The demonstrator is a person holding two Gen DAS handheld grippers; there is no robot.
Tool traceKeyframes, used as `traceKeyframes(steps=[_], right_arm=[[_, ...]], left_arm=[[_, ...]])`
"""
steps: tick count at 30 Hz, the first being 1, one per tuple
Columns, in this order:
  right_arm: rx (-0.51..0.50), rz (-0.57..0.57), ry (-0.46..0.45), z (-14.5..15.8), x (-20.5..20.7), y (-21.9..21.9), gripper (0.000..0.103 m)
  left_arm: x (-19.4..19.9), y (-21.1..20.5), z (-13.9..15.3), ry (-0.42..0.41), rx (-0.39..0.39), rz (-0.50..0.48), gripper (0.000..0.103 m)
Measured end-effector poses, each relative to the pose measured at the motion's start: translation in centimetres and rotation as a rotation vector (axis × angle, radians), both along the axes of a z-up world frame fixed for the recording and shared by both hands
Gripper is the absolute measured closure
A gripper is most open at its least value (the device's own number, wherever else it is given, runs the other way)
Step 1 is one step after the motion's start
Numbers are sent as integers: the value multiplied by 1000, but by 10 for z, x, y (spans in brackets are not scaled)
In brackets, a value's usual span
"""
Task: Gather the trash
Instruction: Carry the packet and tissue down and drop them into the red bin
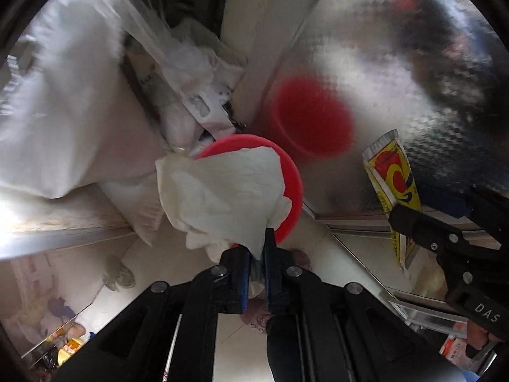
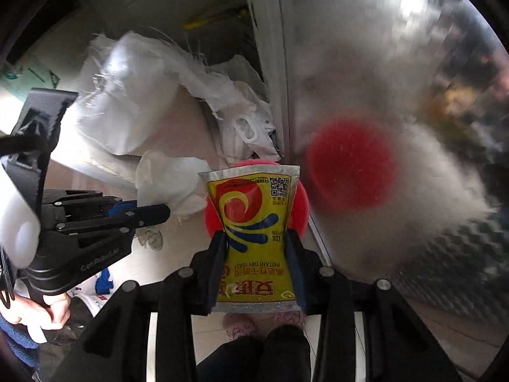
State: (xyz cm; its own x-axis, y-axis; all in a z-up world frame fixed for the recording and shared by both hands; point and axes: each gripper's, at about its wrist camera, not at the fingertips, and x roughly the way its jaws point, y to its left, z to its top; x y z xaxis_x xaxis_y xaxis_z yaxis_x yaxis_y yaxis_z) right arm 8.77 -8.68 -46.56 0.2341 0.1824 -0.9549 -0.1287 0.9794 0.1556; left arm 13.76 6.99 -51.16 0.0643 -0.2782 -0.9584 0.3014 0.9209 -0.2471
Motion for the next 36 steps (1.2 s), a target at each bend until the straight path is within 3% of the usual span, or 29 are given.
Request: traceKeyframes(steps=[3,9,14,19,23,36], right_arm=[[-3,-23,9,-16,1,-6,68],[-4,-35,4,-16,0,-20,68],[-7,-29,6,-12,-1,-25,68],[-11,-7,5,-10,5,-22,68],[-12,37,1,-10,8,-13,67],[-35,201,11,-22,12,23,64]], left_arm=[[9,-4,-17,11,2,-4,97],[17,-8,-29,18,-28,-16,76],[18,-11,-21,12,-44,-23,41],[18,-6,-12,4,-35,1,27],[20,7,-9,-6,-27,44,21],[6,55,-16,-26,68,183,19]])
